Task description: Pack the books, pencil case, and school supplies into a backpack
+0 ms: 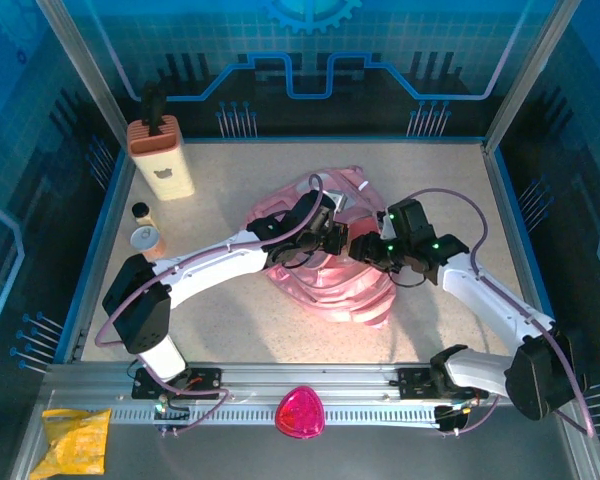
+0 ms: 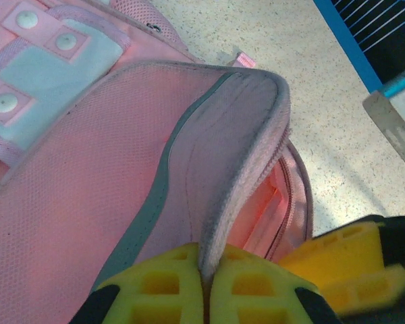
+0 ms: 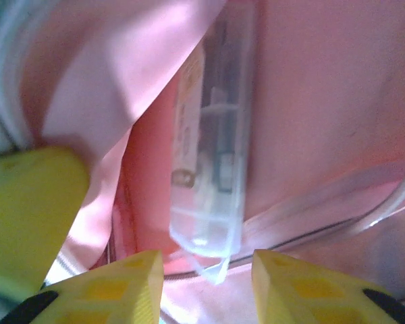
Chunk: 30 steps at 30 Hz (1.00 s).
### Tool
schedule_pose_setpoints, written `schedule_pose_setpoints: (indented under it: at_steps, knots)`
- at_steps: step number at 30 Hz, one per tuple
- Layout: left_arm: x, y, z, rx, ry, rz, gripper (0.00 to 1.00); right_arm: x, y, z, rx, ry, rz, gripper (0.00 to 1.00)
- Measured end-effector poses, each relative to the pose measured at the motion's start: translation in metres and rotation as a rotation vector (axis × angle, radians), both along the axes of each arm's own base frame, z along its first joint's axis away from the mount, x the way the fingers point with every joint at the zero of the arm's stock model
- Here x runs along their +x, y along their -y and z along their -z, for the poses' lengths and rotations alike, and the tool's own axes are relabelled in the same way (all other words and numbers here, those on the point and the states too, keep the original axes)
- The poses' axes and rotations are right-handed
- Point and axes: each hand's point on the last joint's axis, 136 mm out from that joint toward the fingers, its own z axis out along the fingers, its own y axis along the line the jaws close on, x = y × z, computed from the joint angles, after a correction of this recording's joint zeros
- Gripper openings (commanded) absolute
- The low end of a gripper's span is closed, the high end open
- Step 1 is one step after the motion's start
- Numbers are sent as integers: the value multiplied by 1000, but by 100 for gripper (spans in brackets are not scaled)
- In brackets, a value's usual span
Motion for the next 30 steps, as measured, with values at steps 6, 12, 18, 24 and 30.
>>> schedule_pose_setpoints:
  at_steps: [6, 12, 18, 24, 30]
  knots:
    - [0, 0, 0, -15, -17, -14, 0, 15, -9, 23, -11, -39, 15, 19]
    - [1, -1, 2, -23, -36, -39, 1, 23, -27, 25, 15, -17, -4, 18]
    - [-3, 2, -2, -73, -67, -49, 40, 16, 2, 13, 16, 25, 33, 30]
    - [-36, -46, -5, -183, -129, -164, 50, -8, 39, 2, -73, 56, 64, 34]
    - [-63, -106, 46, -333, -295, -431, 53, -34, 50, 17, -138, 18, 36, 37]
